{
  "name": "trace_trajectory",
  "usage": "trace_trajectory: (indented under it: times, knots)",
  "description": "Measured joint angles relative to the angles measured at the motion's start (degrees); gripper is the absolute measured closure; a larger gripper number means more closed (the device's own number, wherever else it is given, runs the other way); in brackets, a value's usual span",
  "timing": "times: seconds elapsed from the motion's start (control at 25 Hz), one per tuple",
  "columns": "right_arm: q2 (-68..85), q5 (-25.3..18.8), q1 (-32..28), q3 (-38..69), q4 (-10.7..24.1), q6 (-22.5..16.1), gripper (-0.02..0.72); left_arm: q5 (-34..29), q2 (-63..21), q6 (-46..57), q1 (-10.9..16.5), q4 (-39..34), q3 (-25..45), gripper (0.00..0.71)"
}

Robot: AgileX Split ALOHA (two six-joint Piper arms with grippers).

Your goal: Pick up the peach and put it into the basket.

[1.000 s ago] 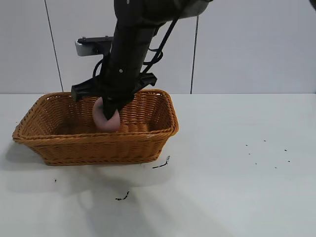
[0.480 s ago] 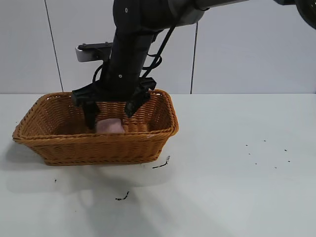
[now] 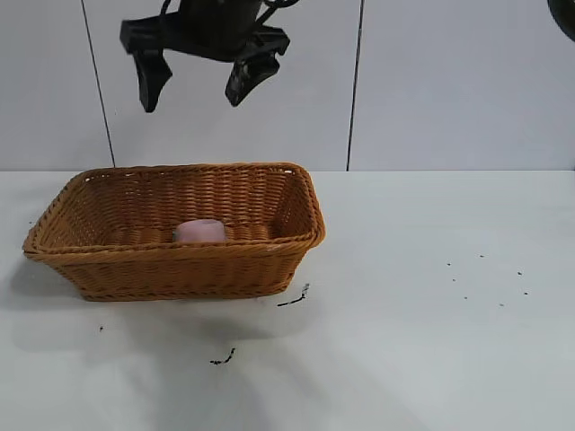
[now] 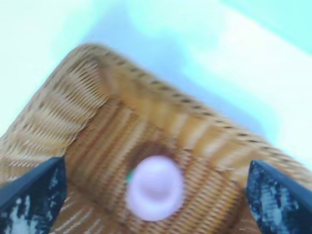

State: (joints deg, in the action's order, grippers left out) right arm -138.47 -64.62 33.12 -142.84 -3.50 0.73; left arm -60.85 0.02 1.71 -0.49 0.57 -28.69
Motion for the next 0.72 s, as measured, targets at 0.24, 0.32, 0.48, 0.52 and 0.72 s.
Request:
trace_trajectory:
  times: [0.24,0.32,0.48,0.52,0.72]
  knots:
    - [0.0,-3.4,-9.5,-0.2,4.0,0.8,0.008,0.0,0.0,0.0,0.0,0.0,0.0,0.017]
    - [0.0,-4.5,-13.6,-0.2,5.2,0.8,0.008,0.0,0.0,0.0,0.0,0.0,0.0,0.017]
    - [0.0,-4.7,-22.5,-0.2,5.9,0.8,0.008,0.0,0.0,0.0,0.0,0.0,0.0,0.017]
    - [0.0,-4.7,-24.7,-0.2,5.9,0.8,0.008,0.0,0.0,0.0,0.0,0.0,0.0,0.017]
    - [0.3,-4.7,-32.1,-0.2,4.6,0.7,0.008,0.0,0.0,0.0,0.0,0.0,0.0,0.017]
